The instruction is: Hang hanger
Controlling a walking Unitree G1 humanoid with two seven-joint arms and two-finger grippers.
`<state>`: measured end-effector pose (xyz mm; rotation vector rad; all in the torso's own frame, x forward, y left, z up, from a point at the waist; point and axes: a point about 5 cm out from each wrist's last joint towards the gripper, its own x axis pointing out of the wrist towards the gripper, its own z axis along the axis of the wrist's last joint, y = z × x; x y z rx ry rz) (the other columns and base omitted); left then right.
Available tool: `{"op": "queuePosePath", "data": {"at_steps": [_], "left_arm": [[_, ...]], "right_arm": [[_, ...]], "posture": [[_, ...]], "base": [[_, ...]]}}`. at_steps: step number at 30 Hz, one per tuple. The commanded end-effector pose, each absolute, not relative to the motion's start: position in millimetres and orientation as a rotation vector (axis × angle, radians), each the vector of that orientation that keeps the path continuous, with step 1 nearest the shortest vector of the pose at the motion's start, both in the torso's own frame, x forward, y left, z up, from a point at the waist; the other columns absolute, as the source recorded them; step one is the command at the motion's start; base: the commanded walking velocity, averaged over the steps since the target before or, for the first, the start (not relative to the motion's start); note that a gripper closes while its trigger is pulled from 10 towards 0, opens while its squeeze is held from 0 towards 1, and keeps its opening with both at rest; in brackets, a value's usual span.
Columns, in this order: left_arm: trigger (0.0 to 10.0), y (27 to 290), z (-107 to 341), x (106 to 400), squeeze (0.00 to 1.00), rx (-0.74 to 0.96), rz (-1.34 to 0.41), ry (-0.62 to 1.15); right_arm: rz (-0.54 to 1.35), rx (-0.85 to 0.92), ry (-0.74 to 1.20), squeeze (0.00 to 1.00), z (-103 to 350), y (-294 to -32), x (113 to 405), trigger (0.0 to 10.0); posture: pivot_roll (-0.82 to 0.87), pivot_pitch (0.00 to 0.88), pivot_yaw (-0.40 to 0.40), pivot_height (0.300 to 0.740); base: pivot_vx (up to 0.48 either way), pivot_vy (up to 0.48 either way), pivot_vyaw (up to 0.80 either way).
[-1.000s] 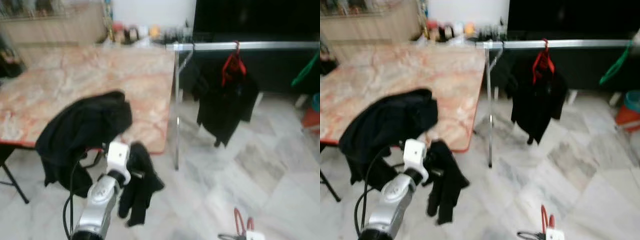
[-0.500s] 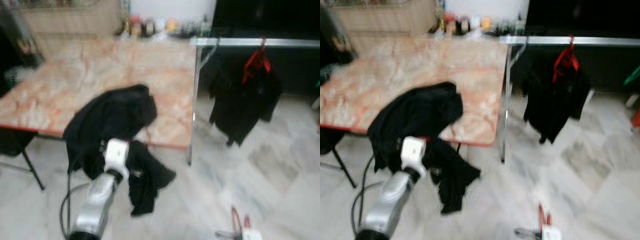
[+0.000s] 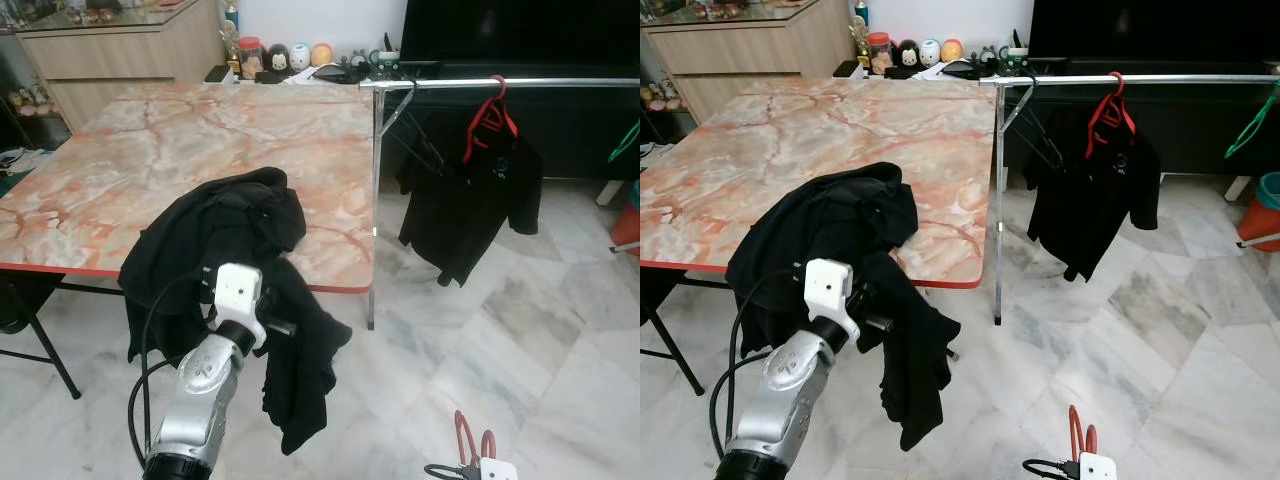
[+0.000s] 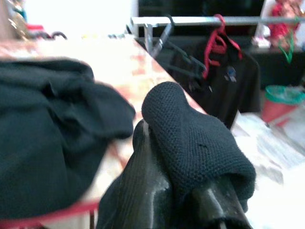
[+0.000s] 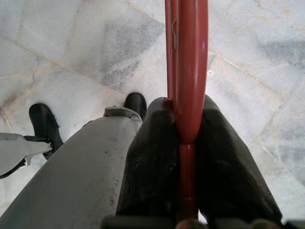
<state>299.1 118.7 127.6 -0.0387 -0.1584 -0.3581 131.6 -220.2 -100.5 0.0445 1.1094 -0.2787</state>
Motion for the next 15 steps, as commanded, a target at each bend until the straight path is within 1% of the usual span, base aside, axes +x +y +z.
{"op": "queuePosePath", "data": {"at_steps": [1, 4, 5, 6, 8, 10, 15], "left_arm": [[10.0, 125.9, 175.1, 309.1, 0.0, -0.041, -0.297, -0.333], [10.0, 129.6, 197.6, 313.8, 0.0, -0.039, -0.272, -0.404], [10.0, 132.8, 213.9, 317.0, 0.0, -0.02, -0.251, -0.458], [10.0, 132.8, 213.9, 317.0, 0.0, -0.02, -0.251, -0.458], [10.0, 141.6, 231.4, 321.2, 0.0, -0.038, -0.192, -0.509], [10.0, 152.3, 242.4, 323.7, 0.0, -0.057, -0.124, -0.536], [10.0, 159.4, 253.5, 323.1, 0.0, -0.079, -0.09, -0.558]], "right_arm": [[-0.286, 0.045, 1.108, 0.0, -100.4, -221.7, 131.1, 10.0], [-0.285, 0.045, 1.108, 0.0, -100.3, -221.6, 131.3, 10.0], [-0.283, 0.046, 1.108, 0.0, -100.3, -221.4, 131.3, 10.0], [-0.283, 0.046, 1.108, 0.0, -100.3, -221.4, 131.3, 10.0], [-0.282, 0.047, 1.108, 0.0, -100.3, -221.3, 131.5, 10.0], [-0.282, 0.049, 1.107, 0.0, -100.3, -221.2, 131.6, 10.0], [-0.28, 0.049, 1.108, 0.0, -100.2, -221.2, 131.9, 10.0]], "posture": [[0.1, 0.0, 0.023, 0.74], [0.1, 0.0, 0.023, 0.74], [0.1, 0.0, 0.025, 0.74], [0.1, 0.0, 0.025, 0.74], [0.09, 0.0, 0.027, 0.74], [0.09, 0.0, 0.026, 0.74], [0.1, 0.0, 0.023, 0.74]], "base": [[0.0, 0.0, 0.0], [0.0, 0.0, 0.0], [0.0, 0.0, 0.0], [0.0, 0.0, 0.0], [0.0, 0.0, 0.0], [0.0, 0.0, 0.0], [0.0, 0.0, 0.0]]}}
